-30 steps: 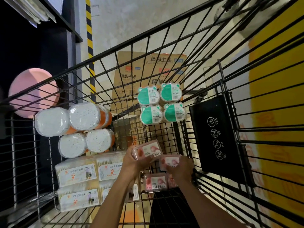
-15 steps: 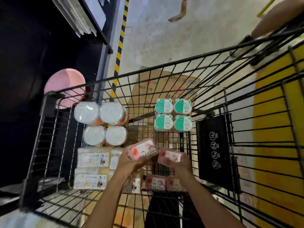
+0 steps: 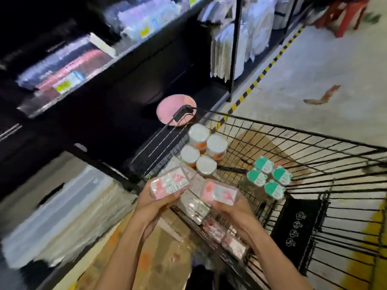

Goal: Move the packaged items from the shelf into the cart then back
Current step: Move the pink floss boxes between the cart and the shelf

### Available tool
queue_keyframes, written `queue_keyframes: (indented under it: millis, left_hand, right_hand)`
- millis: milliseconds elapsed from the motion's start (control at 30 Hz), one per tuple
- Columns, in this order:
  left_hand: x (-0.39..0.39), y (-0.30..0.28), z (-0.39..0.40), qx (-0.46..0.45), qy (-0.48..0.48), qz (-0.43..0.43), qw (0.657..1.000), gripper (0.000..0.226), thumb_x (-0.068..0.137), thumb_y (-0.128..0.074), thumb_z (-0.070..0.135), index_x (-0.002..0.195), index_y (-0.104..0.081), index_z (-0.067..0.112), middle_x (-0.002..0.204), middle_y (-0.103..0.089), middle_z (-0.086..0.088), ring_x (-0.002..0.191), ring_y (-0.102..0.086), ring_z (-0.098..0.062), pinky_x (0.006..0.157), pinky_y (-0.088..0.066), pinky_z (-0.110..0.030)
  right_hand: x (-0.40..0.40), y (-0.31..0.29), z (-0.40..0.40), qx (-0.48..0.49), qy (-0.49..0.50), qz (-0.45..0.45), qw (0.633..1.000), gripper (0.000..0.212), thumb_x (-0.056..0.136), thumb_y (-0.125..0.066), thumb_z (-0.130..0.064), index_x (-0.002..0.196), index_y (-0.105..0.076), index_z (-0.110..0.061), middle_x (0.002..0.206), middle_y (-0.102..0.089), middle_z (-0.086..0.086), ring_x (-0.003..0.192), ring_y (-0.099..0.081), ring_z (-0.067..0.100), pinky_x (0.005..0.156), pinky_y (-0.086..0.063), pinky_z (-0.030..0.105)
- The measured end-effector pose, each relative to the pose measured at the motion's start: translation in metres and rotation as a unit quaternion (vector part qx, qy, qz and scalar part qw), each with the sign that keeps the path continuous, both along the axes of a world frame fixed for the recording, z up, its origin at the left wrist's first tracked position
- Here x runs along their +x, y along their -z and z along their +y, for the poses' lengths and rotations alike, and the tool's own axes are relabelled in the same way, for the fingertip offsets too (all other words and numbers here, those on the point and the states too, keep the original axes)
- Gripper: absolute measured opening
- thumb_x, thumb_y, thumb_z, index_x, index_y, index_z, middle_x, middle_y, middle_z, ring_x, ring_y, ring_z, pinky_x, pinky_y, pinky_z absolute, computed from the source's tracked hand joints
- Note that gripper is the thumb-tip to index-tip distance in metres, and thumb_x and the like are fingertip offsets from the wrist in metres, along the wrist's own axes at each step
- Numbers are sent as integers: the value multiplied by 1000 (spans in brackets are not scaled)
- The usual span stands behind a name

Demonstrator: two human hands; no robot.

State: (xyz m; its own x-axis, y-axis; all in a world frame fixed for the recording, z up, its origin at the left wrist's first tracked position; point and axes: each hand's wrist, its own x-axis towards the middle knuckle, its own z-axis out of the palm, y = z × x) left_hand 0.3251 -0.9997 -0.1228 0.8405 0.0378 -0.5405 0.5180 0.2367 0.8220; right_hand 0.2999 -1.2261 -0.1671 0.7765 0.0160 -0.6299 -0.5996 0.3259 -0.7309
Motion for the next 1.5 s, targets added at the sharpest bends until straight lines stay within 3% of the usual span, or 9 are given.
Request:
queue_keyframes:
  millis: [100, 200, 367, 500, 633, 900, 1100, 1300, 1500]
  left_hand:
    - [-36, -30, 41, 9, -64, -31, 997, 82, 48, -87, -5, 122, -53, 6, 116, -66, -17, 101, -66, -31, 71, -59, -31]
    - [-77, -56, 84, 23, -120, -57, 991, 70, 53, -82, -7, 116, -55, 7, 113, -67, -15, 104, -65, -30, 78, -59, -33]
    - [-157, -85, 169, 58, -224, -84, 969, 64, 56, -83, -12, 111, -57, 8, 105, -70, -14, 95, -68, -26, 67, -58, -27]
    - [-236, -95, 252, 82, -288, -106, 948, 65, 59, -81, -13, 116, -56, 9, 108, -69, -11, 99, -67, -24, 69, -57, -26]
    - [-320, -104, 339, 109, -331, -107, 931, 65, 61, -79, -11, 117, -56, 12, 110, -67, -14, 92, -65, -24, 56, -53, -23]
    - [-461, -114, 478, 147, -408, -69, 899, 77, 53, -85, 3, 122, -54, 18, 112, -67, -10, 105, -63, -30, 86, -54, -52]
    - [-511, -120, 550, 153, -473, -71, 865, 70, 57, -85, -4, 118, -56, 16, 111, -68, -9, 104, -65, -25, 88, -54, -49]
    - [-527, -125, 643, 171, -509, -93, 838, 71, 61, -83, -7, 122, -54, 12, 114, -67, -9, 101, -66, -22, 67, -55, -27]
    - [-526, -129, 749, 161, -499, -88, 847, 80, 51, -86, 5, 123, -53, 13, 117, -67, -11, 109, -64, -25, 88, -54, -46]
  right_hand:
    - [-5, -39, 34, -16, -68, -71, 995, 56, 62, -79, 9, 104, -55, -18, 104, -67, 6, 92, -66, 21, 81, -57, 35]
    - [-13, -72, 76, -25, -122, -129, 984, 62, 66, -78, 10, 108, -49, -24, 106, -59, 4, 88, -62, 11, 61, -54, 16]
    - [-38, -104, 173, -22, -244, -195, 950, 85, 40, -96, -19, 114, -53, -19, 107, -66, 10, 88, -67, 15, 70, -57, 30]
    - [-73, -116, 275, -4, -350, -206, 914, 80, 50, -88, -16, 121, -51, -15, 115, -64, 15, 103, -65, 31, 72, -54, 30]
    - [-127, -127, 386, 18, -430, -204, 880, 67, 59, -87, 2, 114, -52, -18, 111, -66, 11, 94, -67, 14, 75, -56, 29]
    - [-224, -140, 567, 58, -556, -184, 809, 64, 66, -78, 10, 118, -50, -15, 111, -67, 11, 99, -67, 21, 82, -57, 34]
    - [-262, -147, 674, 60, -621, -212, 753, 63, 67, -80, 8, 117, -51, -18, 108, -68, 8, 90, -68, 11, 68, -55, 23]
    - [-268, -140, 786, 71, -651, -241, 716, 63, 68, -76, 12, 119, -50, -14, 108, -65, 8, 84, -66, 3, 67, -55, 20]
    - [-250, -141, 900, 94, -676, -247, 688, 74, 52, -88, -6, 117, -53, -18, 112, -65, 8, 100, -64, 14, 74, -54, 27]
